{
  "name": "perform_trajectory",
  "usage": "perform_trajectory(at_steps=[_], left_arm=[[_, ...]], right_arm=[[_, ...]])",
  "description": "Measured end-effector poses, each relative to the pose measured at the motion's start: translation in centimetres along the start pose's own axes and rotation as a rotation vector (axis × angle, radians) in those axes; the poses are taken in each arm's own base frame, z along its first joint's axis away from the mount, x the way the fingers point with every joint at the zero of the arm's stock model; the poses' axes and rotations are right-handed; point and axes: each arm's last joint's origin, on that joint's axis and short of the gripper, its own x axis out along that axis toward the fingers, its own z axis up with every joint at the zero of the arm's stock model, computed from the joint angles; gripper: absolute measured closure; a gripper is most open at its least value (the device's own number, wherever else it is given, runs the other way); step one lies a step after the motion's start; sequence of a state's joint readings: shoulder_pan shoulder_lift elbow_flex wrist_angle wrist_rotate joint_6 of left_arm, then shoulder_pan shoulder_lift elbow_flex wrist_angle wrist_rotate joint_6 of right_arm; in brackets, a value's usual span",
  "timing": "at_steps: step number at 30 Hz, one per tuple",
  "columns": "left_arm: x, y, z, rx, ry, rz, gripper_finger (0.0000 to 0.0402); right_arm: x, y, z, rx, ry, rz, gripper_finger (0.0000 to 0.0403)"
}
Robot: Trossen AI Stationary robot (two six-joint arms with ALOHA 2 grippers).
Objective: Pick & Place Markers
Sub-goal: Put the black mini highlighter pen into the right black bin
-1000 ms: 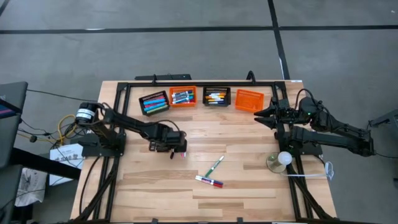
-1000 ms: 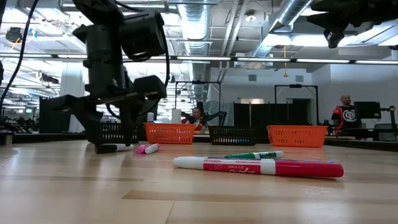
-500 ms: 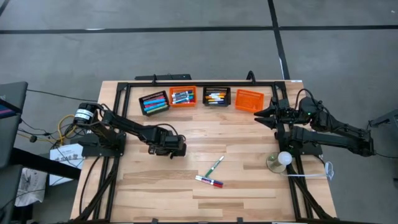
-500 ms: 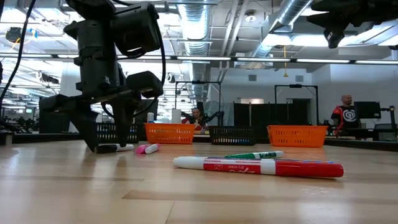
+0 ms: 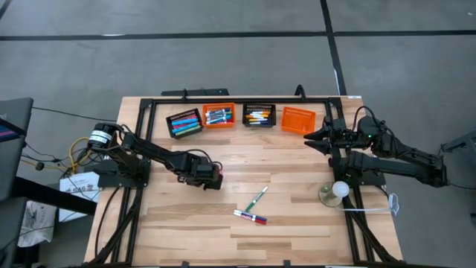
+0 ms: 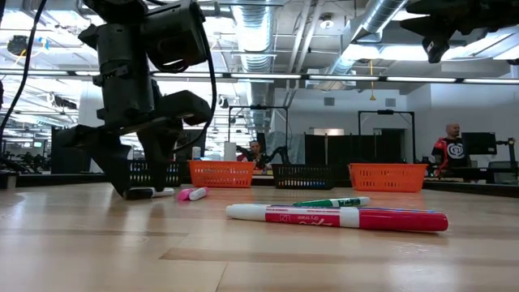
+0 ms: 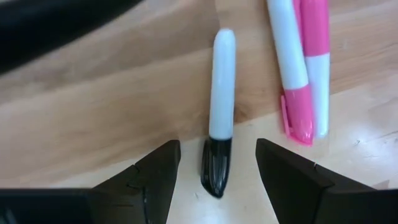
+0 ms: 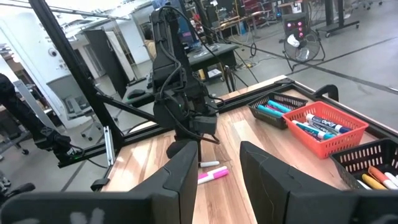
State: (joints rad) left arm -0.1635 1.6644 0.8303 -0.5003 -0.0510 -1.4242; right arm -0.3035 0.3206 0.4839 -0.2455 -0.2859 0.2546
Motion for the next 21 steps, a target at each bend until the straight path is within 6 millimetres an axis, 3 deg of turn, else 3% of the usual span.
perform_trajectory(at_steps=[13,21], left_arm=[[0.1,0.2,1.3,0.07,-0.052,0.008,0.0186],[1.0,0.4,1.2,0.076,-0.02,0.051,0.0253]], right_arm=[[0.0,0.0,0.0,0.0,0.0,0.0,0.0292],[0.0,0.0,0.0,0.0,-0.001,-0.002,0.0292]])
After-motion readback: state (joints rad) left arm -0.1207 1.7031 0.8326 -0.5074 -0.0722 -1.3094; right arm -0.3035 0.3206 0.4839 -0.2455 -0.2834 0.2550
